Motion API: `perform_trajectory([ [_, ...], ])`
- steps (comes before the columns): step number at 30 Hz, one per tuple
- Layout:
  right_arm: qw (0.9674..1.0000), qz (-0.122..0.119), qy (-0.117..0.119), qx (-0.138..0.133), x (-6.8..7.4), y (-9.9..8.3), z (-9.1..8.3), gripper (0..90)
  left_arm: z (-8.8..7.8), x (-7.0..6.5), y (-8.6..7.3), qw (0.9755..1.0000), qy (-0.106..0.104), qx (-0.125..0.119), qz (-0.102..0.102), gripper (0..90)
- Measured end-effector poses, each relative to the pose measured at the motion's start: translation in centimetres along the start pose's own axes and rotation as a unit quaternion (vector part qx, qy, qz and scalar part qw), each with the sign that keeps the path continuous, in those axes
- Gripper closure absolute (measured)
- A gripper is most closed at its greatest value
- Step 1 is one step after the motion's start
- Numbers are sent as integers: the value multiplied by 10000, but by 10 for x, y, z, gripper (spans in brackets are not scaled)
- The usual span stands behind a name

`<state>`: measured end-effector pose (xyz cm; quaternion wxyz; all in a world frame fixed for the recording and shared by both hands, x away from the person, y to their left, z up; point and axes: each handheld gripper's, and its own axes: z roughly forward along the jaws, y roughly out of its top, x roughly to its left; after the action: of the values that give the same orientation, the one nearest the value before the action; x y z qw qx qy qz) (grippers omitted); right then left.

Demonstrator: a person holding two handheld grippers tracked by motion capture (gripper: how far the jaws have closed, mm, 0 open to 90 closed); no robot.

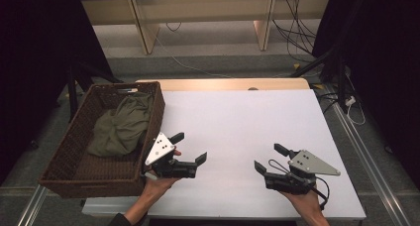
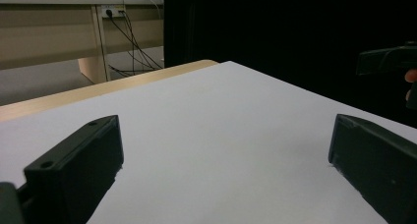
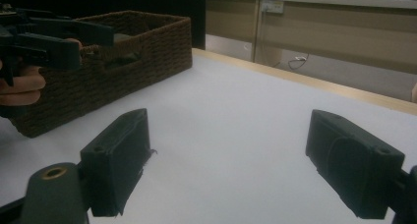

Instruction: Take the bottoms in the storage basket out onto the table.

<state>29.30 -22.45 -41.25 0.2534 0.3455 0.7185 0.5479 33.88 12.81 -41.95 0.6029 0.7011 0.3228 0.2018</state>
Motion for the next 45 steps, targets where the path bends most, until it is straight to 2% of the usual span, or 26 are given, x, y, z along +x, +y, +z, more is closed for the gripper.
perform_trajectory([
  [9, 10000, -5, 7, 7, 0, 0, 0, 179, 1, 6, 6, 9999, 111, -10, -40, 1],
  [10, 10000, -8, 11, 13, 0, 0, 0, 179, 2, 7, 7, 9997, 240, 92, -44, 0],
  [13, 10000, -8, 13, 13, 0, 0, 1, 179, 3, 8, 9, 9995, 257, 135, -119, 0],
  [19, 10000, -4, 19, 16, 0, 0, 1, 179, 5, 13, 16, 9984, 378, 396, -168, 0],
  [26, 10000, -14, 23, 35, 0, 0, 1, 179, 4, 19, 23, 9971, 511, 527, -219, 0],
  [33, 10000, 4, 40, 31, 0, 0, 2, 179, 4, 23, 28, 9963, 548, 614, -257, 1],
  [45, 10000, 7, 58, 49, 0, -1, 2, 180, 7, 36, 39, 9935, 730, 796, -362, 0],
])
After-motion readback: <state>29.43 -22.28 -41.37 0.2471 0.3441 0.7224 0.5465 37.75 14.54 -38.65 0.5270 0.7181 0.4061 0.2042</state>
